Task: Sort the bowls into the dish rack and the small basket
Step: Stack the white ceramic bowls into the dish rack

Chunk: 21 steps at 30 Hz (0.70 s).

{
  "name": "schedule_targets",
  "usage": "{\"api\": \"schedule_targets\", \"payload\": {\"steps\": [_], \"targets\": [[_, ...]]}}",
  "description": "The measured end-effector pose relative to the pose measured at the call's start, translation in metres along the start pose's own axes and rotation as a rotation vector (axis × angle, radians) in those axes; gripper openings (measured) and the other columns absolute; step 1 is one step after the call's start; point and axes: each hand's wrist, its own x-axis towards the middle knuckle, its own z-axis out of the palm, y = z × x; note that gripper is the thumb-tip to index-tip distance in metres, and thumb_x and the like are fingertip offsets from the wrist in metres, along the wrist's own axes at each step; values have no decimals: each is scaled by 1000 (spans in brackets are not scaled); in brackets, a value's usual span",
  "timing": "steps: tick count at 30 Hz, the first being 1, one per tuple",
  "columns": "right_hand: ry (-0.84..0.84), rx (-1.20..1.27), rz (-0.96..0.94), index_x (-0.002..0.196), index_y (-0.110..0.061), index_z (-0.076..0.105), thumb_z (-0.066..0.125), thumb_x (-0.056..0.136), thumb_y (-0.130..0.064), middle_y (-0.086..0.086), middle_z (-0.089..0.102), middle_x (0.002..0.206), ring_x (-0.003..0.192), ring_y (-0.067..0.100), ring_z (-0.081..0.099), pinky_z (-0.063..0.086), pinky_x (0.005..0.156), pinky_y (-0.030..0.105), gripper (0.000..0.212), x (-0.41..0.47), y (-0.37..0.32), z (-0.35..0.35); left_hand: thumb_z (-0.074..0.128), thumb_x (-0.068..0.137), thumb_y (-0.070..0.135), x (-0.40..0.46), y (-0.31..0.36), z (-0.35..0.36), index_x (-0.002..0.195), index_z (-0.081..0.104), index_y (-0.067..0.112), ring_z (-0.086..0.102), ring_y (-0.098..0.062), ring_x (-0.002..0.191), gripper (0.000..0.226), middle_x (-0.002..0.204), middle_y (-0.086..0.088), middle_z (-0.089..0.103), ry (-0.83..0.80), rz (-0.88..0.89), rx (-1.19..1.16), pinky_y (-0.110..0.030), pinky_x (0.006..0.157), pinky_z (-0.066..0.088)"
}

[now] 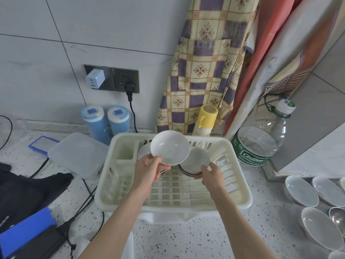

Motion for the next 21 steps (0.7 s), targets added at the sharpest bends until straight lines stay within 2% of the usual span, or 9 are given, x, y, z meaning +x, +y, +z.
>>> {"api": "schedule_targets", "payload": {"steps": [3, 8, 10, 12, 13, 15, 19, 21], "targets": [[-15, 33, 29, 135, -14, 48, 44, 93, -17, 2, 74, 64, 28, 4, 29, 32, 37, 19, 41, 0, 0, 0, 53, 85, 15, 1, -2, 1, 109, 66, 15, 30, -7, 31, 27, 72, -14, 76, -12, -2, 13, -16, 34, 27], [-22, 52, 42, 140, -17, 44, 46, 91, -15, 4, 75, 66, 29, 4, 34, 35, 39, 19, 48, 0, 0, 0, 54, 87, 16, 2, -3, 0, 110, 65, 15, 30, -6, 31, 26, 74, -15, 76, -22, -8, 9, -16, 34, 28], [-3, 61, 38, 143, -17, 40, 47, 93, -20, 2, 75, 65, 38, 5, 42, 42, 46, 23, 51, -1, 1, 0, 54, 88, 16, 1, -2, 0, 110, 65, 14, 31, -6, 31, 25, 74, -16, 76, -24, -7, 8, -15, 34, 28], [85, 53, -6, 146, -17, 37, 48, 95, -30, 0, 73, 65, 60, 10, 55, 49, 61, 30, 54, -2, 1, 0, 54, 89, 15, 0, -2, 1, 109, 65, 15, 31, -7, 31, 23, 73, -15, 76, -27, 5, 31, -16, 34, 28], [142, 61, -49, 145, -18, 39, 48, 95, -34, -1, 73, 66, 66, 9, 59, 49, 63, 30, 53, -2, 2, 0, 54, 89, 14, -1, -2, 3, 108, 64, 17, 31, -7, 31, 22, 71, -14, 76, -30, 17, 52, -16, 34, 28], [213, 119, -127, 139, -21, 47, 48, 95, -39, 1, 71, 71, 66, 1, 64, 44, 56, 23, 47, -5, 1, -1, 55, 89, 13, -3, -3, 7, 107, 64, 21, 33, -8, 32, 22, 68, -13, 75, -47, 37, 94, -16, 34, 29], [201, 226, -203, 121, -25, 57, 46, 93, -45, 4, 70, 74, 60, -3, 64, 42, 47, 9, 37, -12, -4, -1, 55, 89, 14, -8, -5, 19, 107, 63, 26, 40, -7, 33, 24, 68, -12, 75, -122, 62, 142, -17, 35, 33], [162, 279, -246, 115, -25, 62, 44, 88, -47, 3, 69, 67, 55, -2, 62, 42, 50, 8, 39, -15, -7, -3, 55, 88, 15, -8, -5, 25, 109, 63, 25, 39, -7, 33, 25, 68, -11, 75, -149, 79, 150, -17, 36, 33]]}}
